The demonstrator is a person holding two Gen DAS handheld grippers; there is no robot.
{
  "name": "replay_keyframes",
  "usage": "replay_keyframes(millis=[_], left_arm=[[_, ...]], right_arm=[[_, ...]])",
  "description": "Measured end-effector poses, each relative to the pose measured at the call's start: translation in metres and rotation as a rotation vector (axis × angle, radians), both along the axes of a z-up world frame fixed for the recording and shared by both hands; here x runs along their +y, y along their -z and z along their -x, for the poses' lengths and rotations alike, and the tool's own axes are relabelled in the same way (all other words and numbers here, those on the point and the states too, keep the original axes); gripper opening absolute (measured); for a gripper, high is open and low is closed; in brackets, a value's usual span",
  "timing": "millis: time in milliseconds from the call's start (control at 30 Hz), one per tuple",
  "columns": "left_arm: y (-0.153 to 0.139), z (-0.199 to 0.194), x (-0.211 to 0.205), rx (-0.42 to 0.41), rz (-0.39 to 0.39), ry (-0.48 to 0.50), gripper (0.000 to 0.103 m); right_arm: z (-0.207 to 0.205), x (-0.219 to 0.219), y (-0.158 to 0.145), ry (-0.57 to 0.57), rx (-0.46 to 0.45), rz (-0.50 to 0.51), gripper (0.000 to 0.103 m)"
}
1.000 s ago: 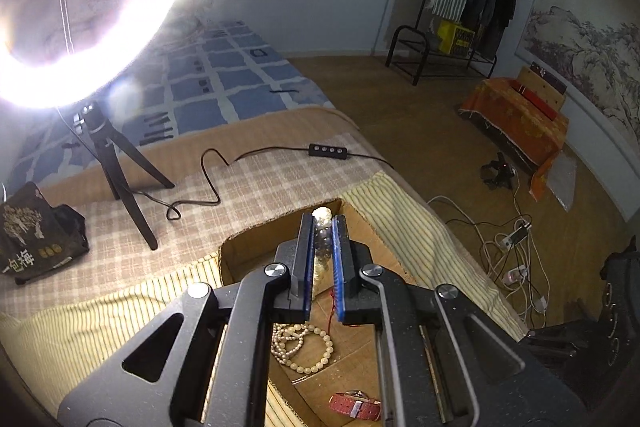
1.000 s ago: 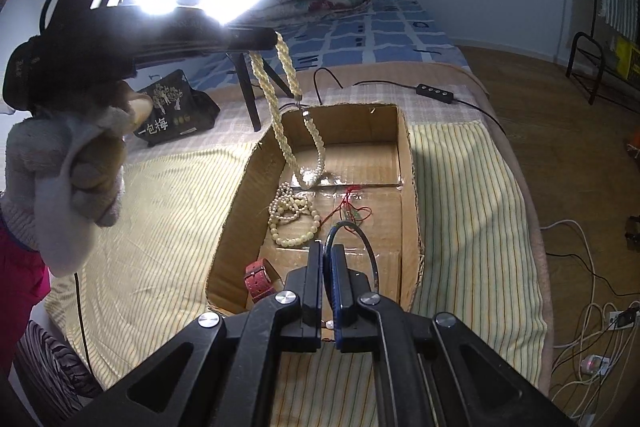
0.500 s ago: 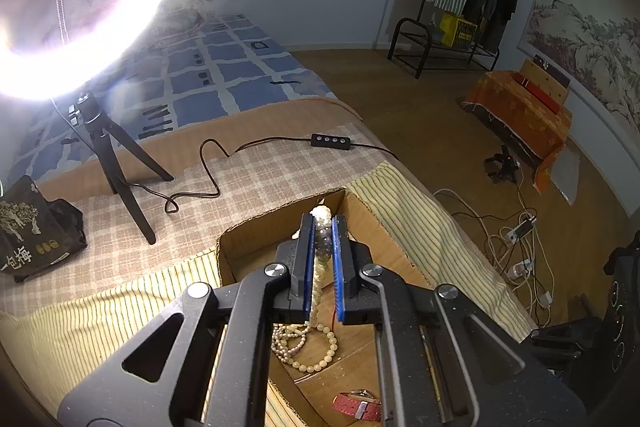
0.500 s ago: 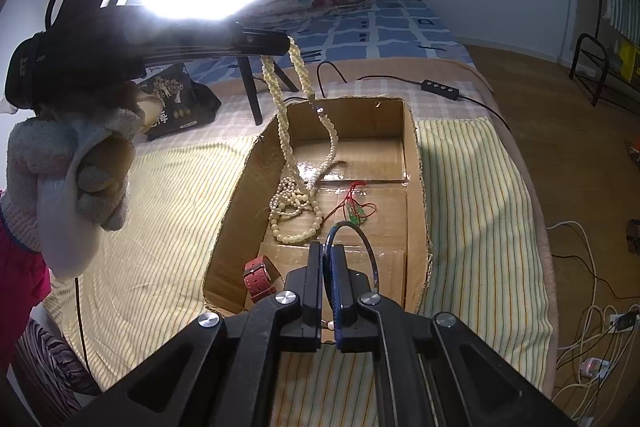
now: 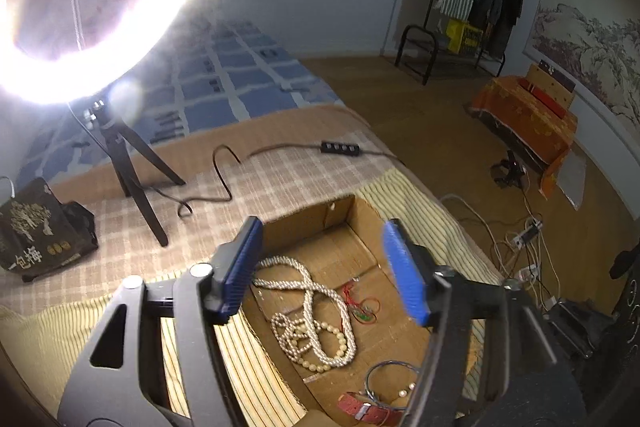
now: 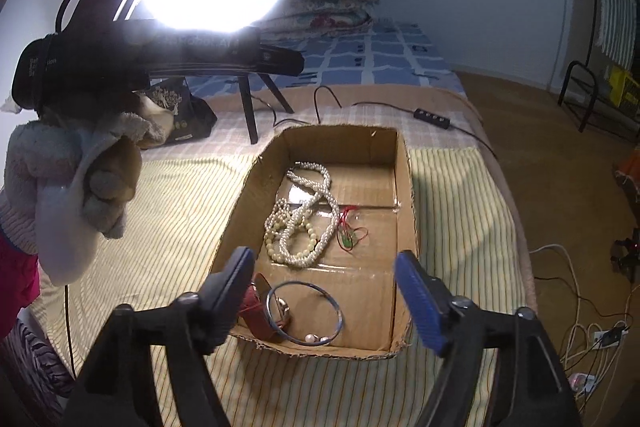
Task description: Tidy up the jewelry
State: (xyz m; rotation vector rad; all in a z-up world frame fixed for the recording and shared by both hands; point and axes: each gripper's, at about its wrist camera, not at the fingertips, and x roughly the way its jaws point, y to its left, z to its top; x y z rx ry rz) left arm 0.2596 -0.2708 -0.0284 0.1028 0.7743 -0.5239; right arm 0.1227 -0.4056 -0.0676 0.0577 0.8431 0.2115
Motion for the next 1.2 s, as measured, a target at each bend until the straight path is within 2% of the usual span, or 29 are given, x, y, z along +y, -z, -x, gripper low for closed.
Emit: replay_keyframes(millis=[67,267,733,967,1200], left_arm=[[0.000,0.001,0.000,0.000,-0.009,0.005,0.065],[-0.006,0.006,0.003,-0.001,-0.013,0.002,0.069],[-0.036,0.034,0.023,-0.057,-0.011,-0.023,0.072],[-0.061,0.057,0.044,-0.109,-0.010,-0.043,0.072],[-0.083,0.082,0.069,-0.152,0.000,-0.058,0.073]], right_arm=[[0.001,0.003,-0.003,0.007,-0.017,0.026,0.090],[0.004,0.010,-0.013,0.030,-0.056,0.073,0.101],[0.024,0.015,-0.034,0.077,-0.090,0.079,0.102],[0.042,0.016,-0.053,0.113,-0.118,0.061,0.102],[0.057,0.025,-0.072,0.145,-0.153,0.084,0.103]])
